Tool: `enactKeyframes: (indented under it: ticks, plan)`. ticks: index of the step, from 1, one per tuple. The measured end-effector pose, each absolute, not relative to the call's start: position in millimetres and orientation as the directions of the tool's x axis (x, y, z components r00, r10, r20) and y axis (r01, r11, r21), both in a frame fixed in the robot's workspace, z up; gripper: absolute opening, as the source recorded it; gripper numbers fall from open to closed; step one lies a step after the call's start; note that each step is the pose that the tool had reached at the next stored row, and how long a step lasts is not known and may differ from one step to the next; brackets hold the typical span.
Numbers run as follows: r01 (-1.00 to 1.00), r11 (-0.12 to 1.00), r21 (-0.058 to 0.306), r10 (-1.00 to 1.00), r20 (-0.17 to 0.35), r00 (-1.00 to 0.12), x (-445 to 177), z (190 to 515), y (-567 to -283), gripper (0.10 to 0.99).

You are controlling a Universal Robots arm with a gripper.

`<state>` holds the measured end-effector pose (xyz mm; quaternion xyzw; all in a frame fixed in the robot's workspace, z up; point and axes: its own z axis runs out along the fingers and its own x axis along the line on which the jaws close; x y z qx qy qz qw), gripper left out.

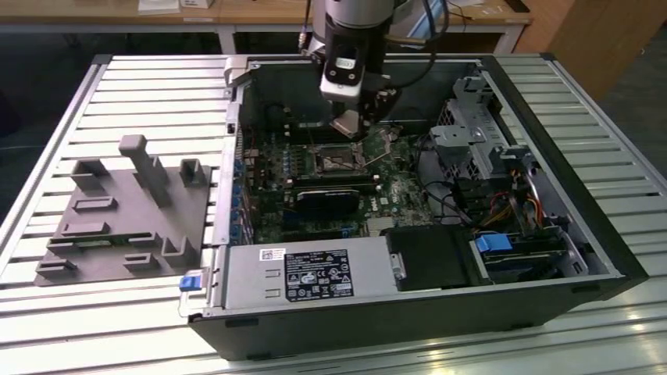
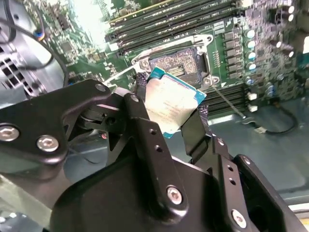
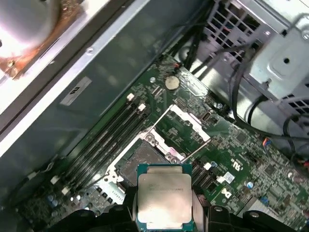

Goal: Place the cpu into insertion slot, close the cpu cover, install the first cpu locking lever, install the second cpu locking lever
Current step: 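Place the cpu into insertion slot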

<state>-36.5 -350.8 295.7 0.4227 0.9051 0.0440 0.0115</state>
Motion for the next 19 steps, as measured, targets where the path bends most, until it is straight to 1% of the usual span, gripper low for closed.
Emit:
enactKeyframes:
  ticks: [19]
  plan:
    - [0.933, 0.350, 0.089, 0.936, 0.016, -0.352, -36.5, 286.5, -350.8, 0.537]
